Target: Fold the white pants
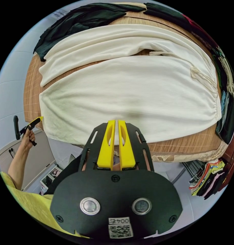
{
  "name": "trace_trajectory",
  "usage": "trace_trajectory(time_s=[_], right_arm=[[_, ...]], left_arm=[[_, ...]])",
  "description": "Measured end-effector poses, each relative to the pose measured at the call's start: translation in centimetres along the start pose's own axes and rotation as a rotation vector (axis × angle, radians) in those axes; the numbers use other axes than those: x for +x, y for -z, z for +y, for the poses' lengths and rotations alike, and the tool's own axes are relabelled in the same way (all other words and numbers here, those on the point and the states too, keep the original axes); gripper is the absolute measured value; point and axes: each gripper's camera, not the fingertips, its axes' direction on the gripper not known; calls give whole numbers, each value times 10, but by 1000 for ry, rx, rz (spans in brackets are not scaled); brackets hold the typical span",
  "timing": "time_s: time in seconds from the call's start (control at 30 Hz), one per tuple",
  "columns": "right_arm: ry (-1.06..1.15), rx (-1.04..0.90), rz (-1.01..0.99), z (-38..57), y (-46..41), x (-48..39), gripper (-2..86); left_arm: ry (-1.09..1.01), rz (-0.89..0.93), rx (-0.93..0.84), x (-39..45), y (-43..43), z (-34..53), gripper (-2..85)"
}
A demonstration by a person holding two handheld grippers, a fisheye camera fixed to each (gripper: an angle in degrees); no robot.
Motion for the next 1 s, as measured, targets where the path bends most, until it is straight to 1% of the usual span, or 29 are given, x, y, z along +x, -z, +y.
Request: trace_trajectory(time_s=[0.17, 0.33, 0.53, 0.7, 0.73, 0.77, 0.83, 0.93, 1.0], right_arm=[[-21, -20, -26, 19, 8, 3, 5], [-46, -23, -39, 33, 18, 7, -5], [-57, -53, -48, 43, 23, 16, -3], [-74, -32, -56, 57, 35, 31, 15], [-87, -24, -55, 60, 39, 37, 21], [-101, -16, -51, 63, 42, 44, 26], [-127, 0, -37, 66, 45, 56, 31], [-174, -11, -13, 61, 40, 76, 36], [-188, -65, 3, 54, 29, 85, 38]], left_arm=[[-37, -49, -6, 15, -1, -5, 32], [-34, -85, 9, 21, 13, 1, 21], [72, -61, -13, 10, -3, 3, 25], [135, -75, -31, 13, 7, -2, 48], [160, -70, -25, 11, 11, 2, 48], [208, -105, -14, 8, 19, 6, 43], [234, -132, 32, 11, 33, 10, 35], [148, -117, 86, 37, 46, 6, 24], [83, -104, 84, 59, 45, -3, 18]])
